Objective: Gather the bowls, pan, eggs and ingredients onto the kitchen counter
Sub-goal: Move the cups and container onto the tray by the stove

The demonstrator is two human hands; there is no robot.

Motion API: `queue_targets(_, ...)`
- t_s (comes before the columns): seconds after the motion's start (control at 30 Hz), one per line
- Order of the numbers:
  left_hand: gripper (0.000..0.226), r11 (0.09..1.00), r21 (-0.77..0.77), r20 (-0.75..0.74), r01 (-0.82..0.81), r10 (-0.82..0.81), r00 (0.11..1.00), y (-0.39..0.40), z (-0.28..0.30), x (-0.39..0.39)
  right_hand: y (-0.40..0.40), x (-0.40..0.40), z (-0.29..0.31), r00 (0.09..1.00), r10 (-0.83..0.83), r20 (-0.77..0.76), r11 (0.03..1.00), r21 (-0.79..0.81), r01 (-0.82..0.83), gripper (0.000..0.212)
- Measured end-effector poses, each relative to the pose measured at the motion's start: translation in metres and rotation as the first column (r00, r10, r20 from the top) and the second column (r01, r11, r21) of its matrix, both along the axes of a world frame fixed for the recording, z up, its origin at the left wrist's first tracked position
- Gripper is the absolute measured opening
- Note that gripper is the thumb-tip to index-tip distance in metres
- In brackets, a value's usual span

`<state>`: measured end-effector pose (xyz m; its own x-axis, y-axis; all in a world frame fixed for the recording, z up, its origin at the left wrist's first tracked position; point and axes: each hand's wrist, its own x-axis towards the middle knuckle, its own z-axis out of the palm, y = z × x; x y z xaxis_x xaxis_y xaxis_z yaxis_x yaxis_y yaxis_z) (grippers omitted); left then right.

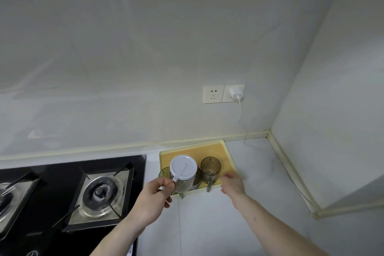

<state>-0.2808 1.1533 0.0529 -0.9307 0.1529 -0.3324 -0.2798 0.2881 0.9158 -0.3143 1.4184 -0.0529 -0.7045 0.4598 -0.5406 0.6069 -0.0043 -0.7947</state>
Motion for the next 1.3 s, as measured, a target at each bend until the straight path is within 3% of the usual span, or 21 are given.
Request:
queue_targets(0.13,0.019,0.999,-0.009,0.009,0.035,-0.035,0.999,0.014,-0.001,-0.01,0.0,-0.003,0.033,0.99,0.047,-0.134,0.997,-0.062,-0.055,0.022)
queue_targets(0.23,0.016,0.996,-0.038,0.007,0.081,-0.081,0.997,0.027,0.001,-0.02,-0.004,-0.003,0.069,0.948,0.24,-0.208,0.953,-0.135,-0.271,0.039)
queue_targets(0.3,0.016,0.99,-0.066,0.003,0.122,-0.122,0.993,0.037,0.001,-0.027,-0.007,-0.003,0.09,0.891,0.398,-0.217,0.91,-0.03,-0.413,0.043)
queue_targets(0.4,0.016,0.978,-0.125,-0.02,0.166,-0.17,0.985,0.053,-0.002,-0.037,-0.004,-0.008,0.103,0.83,0.534,-0.16,0.84,0.209,-0.5,0.022)
queue_targets(0.5,0.013,0.961,-0.181,-0.038,0.209,-0.219,0.975,0.066,-0.006,-0.044,0.011,-0.012,0.107,0.854,0.502,-0.133,0.846,0.28,-0.454,0.022)
queue_targets(0.6,0.013,0.95,-0.193,-0.056,0.244,-0.259,0.964,0.078,-0.01,-0.049,0.024,-0.014,0.113,0.856,0.505,-0.109,0.851,0.23,-0.472,0.018)
queue_targets(0.83,0.012,0.889,-0.303,-0.215,0.345,-0.416,0.884,0.099,-0.008,-0.054,0.026,-0.017,0.128,0.826,0.564,0.009,0.799,0.247,-0.548,0.07)
queue_targets(0.93,0.01,0.859,-0.353,-0.268,0.372,-0.473,0.839,0.103,-0.012,-0.056,0.027,-0.024,0.124,0.832,0.55,0.074,0.787,0.289,-0.546,0.065)
queue_targets(1.03,0.002,0.876,-0.339,-0.314,0.344,-0.45,0.836,0.104,-0.013,-0.055,0.032,-0.032,0.114,0.844,0.529,0.092,0.79,0.312,-0.529,0.054)
queue_targets(1.1,0.011,0.898,-0.319,-0.311,0.304,-0.402,0.861,0.096,-0.015,-0.056,0.042,-0.038,0.107,0.855,0.509,0.099,0.79,0.34,-0.509,0.052)
queue_targets(1.17,0.019,0.903,-0.337,-0.303,0.267,-0.373,0.877,0.08,-0.019,-0.059,0.057,-0.047,0.102,0.869,0.482,0.113,0.772,0.413,-0.482,0.056)
queue_targets(1.3,0.012,0.881,-0.418,-0.256,0.222,-0.349,0.902,0.041,-0.017,-0.057,0.079,-0.064,0.085,0.846,0.465,0.26,0.664,0.529,-0.528,0.07)
